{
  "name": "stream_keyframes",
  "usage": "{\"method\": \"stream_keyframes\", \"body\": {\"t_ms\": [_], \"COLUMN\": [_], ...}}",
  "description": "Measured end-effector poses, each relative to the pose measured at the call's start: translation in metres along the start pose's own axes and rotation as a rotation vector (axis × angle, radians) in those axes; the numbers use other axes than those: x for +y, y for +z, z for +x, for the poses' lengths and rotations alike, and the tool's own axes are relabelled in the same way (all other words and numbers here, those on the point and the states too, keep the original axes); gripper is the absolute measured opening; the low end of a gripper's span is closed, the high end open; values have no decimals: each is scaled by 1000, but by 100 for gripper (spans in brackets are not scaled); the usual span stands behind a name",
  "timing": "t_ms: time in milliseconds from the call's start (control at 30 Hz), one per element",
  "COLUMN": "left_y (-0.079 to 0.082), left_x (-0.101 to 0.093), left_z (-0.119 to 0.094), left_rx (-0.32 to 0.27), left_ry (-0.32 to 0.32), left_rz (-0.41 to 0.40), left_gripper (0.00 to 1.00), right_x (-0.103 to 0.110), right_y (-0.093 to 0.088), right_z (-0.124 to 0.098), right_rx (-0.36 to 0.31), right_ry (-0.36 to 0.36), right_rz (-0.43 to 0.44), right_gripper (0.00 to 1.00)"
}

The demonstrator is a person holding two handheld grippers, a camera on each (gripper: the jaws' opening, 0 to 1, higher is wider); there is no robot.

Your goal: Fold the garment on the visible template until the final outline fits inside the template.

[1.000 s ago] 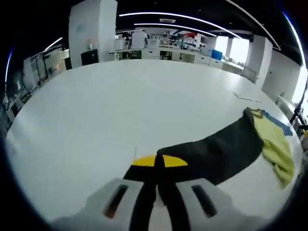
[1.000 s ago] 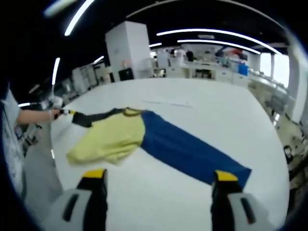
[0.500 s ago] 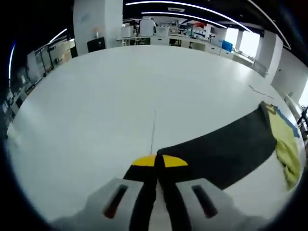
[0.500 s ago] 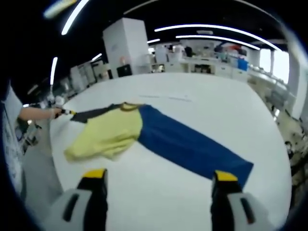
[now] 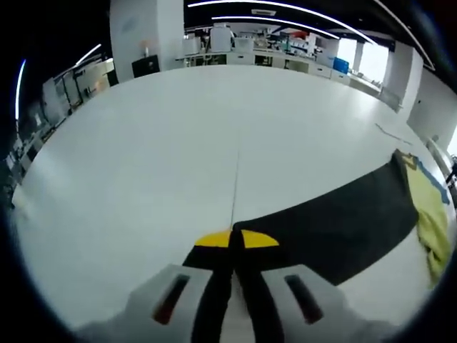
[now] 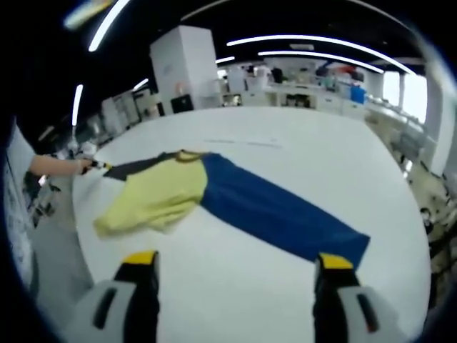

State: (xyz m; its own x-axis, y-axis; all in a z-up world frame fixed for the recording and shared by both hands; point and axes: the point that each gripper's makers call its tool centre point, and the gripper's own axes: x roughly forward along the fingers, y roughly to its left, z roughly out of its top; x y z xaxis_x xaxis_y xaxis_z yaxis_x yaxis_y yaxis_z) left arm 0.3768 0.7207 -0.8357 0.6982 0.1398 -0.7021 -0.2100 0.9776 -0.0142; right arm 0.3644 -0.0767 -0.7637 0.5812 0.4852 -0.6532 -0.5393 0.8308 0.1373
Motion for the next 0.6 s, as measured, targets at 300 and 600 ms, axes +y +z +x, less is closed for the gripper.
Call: {"method": "stream_keyframes", "body": {"t_ms": [300,600], "left_y": [1,1], "left_x": [1,-22], "left_z": [1,-8], "left_rx": [-22,-57], "left_ry": [-1,-101], "left_rz": [24,110], "left_gripper": [28,67], "right_x": [2,9], "right_y": [1,-1], "right_z": [1,-2], "right_rx": [0,4], "right_ry": [12,25], "right_rz": [0,-31], "right_gripper": [93,99]}}
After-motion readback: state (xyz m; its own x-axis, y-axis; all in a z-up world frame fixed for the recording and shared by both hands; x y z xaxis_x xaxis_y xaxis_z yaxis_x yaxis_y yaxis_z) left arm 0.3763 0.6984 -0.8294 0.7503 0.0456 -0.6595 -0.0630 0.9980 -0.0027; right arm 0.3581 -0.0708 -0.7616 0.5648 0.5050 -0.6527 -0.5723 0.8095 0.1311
